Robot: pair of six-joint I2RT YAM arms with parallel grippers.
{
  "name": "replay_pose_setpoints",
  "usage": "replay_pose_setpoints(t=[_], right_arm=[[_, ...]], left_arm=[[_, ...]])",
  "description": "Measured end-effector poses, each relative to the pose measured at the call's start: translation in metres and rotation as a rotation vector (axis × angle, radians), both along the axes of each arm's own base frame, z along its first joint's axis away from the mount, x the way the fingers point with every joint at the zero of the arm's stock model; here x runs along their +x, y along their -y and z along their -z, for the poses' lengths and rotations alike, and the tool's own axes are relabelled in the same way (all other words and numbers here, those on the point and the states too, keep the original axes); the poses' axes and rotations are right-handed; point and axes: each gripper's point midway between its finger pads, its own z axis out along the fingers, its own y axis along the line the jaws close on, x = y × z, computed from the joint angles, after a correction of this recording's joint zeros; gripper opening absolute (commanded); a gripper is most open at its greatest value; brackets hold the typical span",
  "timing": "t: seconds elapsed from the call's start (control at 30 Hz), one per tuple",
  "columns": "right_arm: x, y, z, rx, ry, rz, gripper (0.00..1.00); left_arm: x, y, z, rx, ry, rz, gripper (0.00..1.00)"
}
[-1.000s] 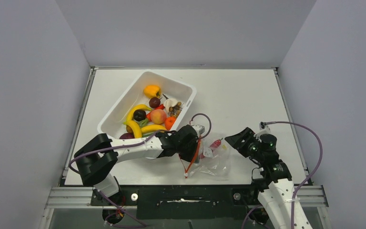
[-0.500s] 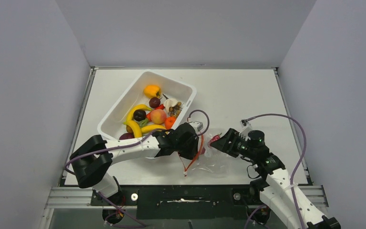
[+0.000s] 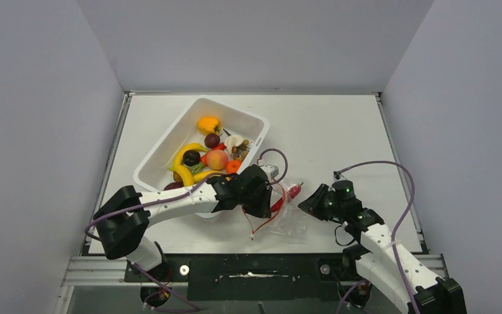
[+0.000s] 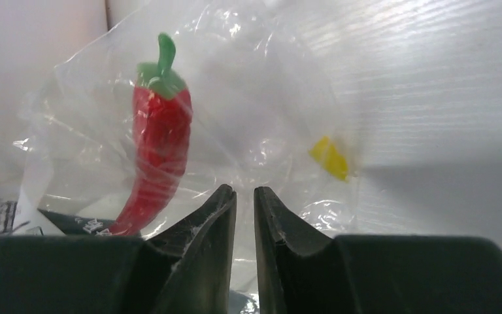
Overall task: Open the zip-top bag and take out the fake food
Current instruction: Pick up the fake vegetable from the zipper food storage bag.
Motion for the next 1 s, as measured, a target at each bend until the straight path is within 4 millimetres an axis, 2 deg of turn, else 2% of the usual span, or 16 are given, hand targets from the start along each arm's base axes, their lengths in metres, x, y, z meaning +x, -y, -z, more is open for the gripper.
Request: replay_pose_setpoints(t=[0.1,0.27,0.43,0.57,0.63,0.73,1.0], right_arm=[[-0.002,0.004,0.003,-0.013,-0.002,0.020,0.24],[0.002,0.004,-0.019,-0.005,0.120,-0.013,0.37],[0.009,-0.004,-0.071,0.032,0.323,-0.083,0.55],[0.010,-0.019,-0.122,0.102,0.464,-0.160,0.61],[0.008,-0.028,-0.137,0.126,0.497,-0.207,0.63],[0.003,-0.044,-0.142,0.133,0.499,-0.281,0.65],[-0.017,-0.086,-0.132,0.080,0.467,-0.436,0.68]], left_arm=[[-0.005,-0.001,-0.006,0.010,-0.024,0.036,0.00],[-0.003,0.003,-0.026,0.010,-0.018,0.054,0.00],[0.004,0.003,-0.028,0.009,-0.005,0.029,0.00],[0.008,0.001,-0.028,0.011,-0.004,0.004,0.00],[0.009,0.002,-0.029,0.010,-0.003,-0.004,0.00],[0.011,0.001,-0.029,0.010,0.001,-0.013,0.00],[0.014,0.000,-0.046,-0.026,0.029,-0.042,0.00]])
